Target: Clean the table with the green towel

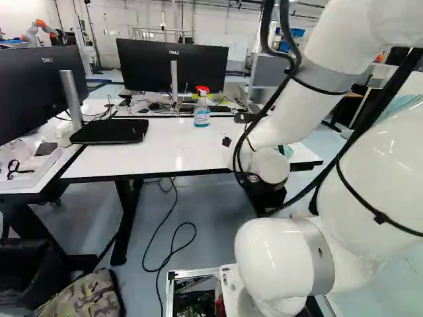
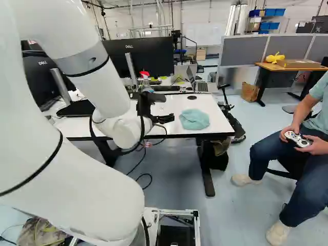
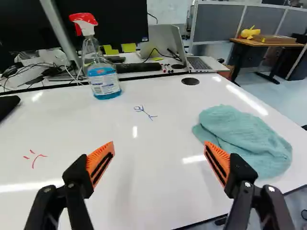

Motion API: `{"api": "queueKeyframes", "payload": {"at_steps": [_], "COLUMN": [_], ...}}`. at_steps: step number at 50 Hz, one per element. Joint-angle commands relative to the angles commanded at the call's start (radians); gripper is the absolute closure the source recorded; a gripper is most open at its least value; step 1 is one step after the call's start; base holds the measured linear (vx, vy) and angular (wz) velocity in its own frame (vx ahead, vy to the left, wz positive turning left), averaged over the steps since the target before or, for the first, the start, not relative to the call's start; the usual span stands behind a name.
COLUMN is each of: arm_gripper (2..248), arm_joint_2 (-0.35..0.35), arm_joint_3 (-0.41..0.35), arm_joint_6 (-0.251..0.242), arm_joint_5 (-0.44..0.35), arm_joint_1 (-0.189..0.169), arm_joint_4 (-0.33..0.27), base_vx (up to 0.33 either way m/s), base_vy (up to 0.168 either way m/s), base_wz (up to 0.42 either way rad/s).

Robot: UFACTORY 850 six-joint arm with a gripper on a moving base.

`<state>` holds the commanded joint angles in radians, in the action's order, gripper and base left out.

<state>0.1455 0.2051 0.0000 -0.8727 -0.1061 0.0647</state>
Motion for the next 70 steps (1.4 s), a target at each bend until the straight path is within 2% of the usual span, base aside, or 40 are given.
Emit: {"api": "queueKeyframes", "payload": {"at_steps": [39,56,70], "arm_gripper": [3,3,3], "arm_joint_2": [-0.109,-0.117,-0.124], "arm_joint_3": [0.105,0.152,0.196], "arm_joint_6": [0.000,0.000,0.000], "arm_joint_5": [0.005,0.033,0.088], "arm_joint_1": [-0.130,-0.182,-0.222], "arm_joint_4": [0.000,0.000,0.000], "base_vx": [0.000,0.000,0.000], "base_vy": [0.000,0.000,0.000], "base_wz": [0.000,0.000,0.000]}}
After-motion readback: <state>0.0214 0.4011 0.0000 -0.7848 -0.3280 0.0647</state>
